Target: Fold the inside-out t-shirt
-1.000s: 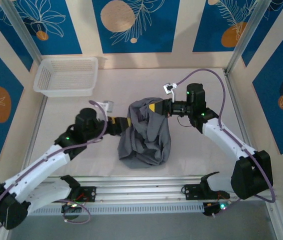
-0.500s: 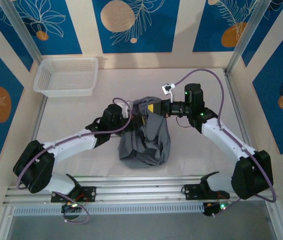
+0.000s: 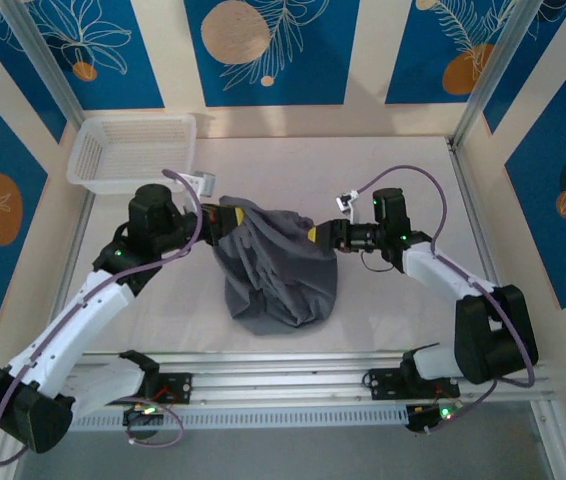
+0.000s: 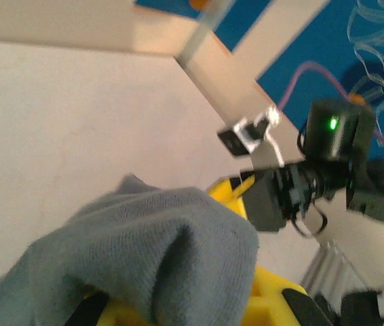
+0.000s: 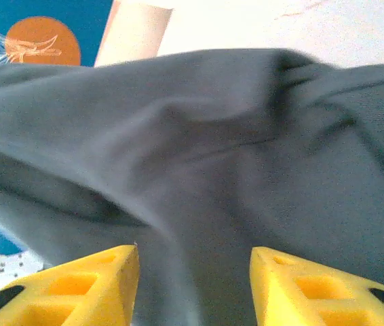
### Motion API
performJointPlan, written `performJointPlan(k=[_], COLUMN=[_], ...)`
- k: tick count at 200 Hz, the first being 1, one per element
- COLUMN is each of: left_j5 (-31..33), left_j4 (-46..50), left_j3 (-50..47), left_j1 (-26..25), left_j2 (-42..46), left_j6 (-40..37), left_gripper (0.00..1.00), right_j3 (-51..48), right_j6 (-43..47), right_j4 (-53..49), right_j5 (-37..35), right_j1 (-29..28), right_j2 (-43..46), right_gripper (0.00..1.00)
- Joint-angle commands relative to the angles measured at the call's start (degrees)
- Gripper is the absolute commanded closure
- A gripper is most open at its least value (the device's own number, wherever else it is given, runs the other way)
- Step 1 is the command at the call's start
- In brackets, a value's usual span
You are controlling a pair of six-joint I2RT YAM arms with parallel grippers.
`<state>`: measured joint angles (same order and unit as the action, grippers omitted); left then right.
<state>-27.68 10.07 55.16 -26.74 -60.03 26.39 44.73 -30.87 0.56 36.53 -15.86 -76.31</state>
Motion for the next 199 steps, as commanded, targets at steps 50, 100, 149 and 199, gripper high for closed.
performJointPlan(k=[50,100,149,199], left_j5=[-19.0,-18.6,5.0,28.1], left_j4=[2.7,7.3,18.0,20.0], left_j3=[-0.4,0.4,-0.4,5.2], left_j1=[-1.3,-2.6,-2.5,-2.0], left_j2=[-1.6,0.2,1.2,-13.1], left_j6=[-9.5,-13.9,-15.8,-17.6], left_gripper=[1.0,1.0,1.0,1.0], right_j3=[2.1,8.9,13.0,14.4], right_j6=[40.0,44.3,36.4,15.7], right_j4=[8.5,7.2,-1.8,-3.9], right_j5=[-29.8,-22.9,-3.8,19.6], right_j1=[-20.3,-20.6,-17.5,-11.2], right_j2=[7.3,-2.9,-0.8,5.6], right_gripper=[0.35,0.48,1.0,1.0])
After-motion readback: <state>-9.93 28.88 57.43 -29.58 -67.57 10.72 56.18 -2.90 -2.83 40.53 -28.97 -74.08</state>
